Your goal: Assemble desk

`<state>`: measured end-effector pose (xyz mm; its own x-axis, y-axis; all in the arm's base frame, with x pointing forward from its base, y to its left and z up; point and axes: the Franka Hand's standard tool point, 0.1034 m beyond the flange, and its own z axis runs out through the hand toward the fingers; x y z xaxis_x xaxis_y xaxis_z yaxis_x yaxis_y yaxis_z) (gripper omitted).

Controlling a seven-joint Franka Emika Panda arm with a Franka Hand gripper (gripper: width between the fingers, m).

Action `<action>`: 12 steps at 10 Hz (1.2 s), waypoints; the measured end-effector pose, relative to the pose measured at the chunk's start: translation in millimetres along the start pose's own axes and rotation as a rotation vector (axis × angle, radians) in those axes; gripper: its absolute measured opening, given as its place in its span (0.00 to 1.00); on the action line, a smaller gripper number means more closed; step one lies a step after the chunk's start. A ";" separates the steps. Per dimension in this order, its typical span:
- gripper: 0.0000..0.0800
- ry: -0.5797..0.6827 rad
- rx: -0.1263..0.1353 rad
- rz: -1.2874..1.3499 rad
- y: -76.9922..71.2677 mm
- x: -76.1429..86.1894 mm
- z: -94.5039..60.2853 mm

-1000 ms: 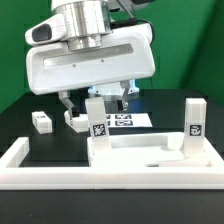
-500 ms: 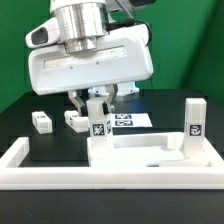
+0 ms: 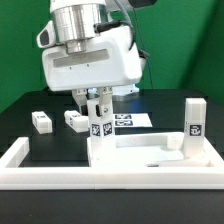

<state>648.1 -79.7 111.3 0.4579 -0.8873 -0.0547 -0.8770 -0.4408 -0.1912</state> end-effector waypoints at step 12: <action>0.81 -0.068 -0.008 -0.386 -3.9 -18.7 3.7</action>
Offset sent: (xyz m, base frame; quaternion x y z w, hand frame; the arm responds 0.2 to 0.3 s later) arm 0.0233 0.0121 0.0143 0.0448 -0.0270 0.1962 0.9792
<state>643.4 -60.9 109.4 0.7630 -0.6448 -0.0454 -0.6391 -0.7420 -0.2026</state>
